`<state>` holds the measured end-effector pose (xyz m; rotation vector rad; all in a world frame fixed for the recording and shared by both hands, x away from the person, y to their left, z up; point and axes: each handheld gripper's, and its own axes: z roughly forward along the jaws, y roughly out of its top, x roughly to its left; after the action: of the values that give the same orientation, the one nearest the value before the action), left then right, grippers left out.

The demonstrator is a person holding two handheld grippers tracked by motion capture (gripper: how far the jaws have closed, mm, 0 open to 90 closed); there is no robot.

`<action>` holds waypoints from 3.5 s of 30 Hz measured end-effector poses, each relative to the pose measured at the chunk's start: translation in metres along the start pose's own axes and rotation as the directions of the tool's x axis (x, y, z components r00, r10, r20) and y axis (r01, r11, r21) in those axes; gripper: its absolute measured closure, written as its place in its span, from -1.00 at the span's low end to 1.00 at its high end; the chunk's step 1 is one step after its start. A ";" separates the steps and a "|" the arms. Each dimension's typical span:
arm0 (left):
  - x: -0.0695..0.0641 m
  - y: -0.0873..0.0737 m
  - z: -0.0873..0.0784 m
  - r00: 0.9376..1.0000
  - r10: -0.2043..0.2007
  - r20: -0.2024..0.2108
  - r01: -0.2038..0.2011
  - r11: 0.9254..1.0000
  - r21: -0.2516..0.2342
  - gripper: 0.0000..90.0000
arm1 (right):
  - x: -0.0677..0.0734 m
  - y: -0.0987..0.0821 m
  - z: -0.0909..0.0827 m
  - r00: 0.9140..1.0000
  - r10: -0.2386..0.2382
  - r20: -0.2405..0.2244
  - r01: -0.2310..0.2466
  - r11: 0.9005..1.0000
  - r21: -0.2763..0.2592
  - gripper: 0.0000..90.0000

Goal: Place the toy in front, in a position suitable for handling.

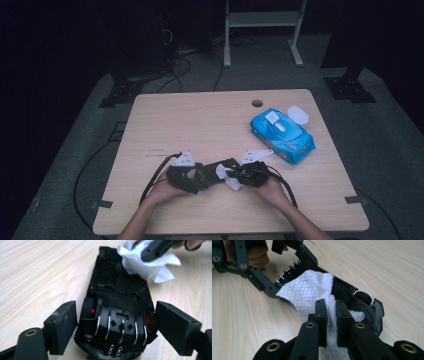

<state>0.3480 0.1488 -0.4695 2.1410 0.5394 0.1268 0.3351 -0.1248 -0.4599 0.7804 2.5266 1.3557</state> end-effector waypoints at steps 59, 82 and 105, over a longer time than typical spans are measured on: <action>-0.002 0.009 0.002 0.999 0.039 -0.020 -0.039 0.999 0.006 -0.38 | 0.006 -0.008 -0.006 0.997 -0.059 0.040 0.059 0.998 -0.005 0.83; -0.028 0.010 -0.002 0.909 0.354 -0.221 -0.372 0.927 -0.045 0.03 | -0.002 -0.016 0.007 0.997 -0.025 0.072 0.022 0.999 0.046 0.83; -0.011 0.004 0.014 0.977 0.182 -0.108 -0.186 0.982 -0.023 0.27 | 0.016 0.046 0.006 0.996 -0.077 0.044 0.080 0.995 -0.061 0.83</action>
<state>0.3430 0.1312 -0.4732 2.1580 0.3955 0.3514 0.3404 -0.0915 -0.4246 0.6825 2.4435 1.3716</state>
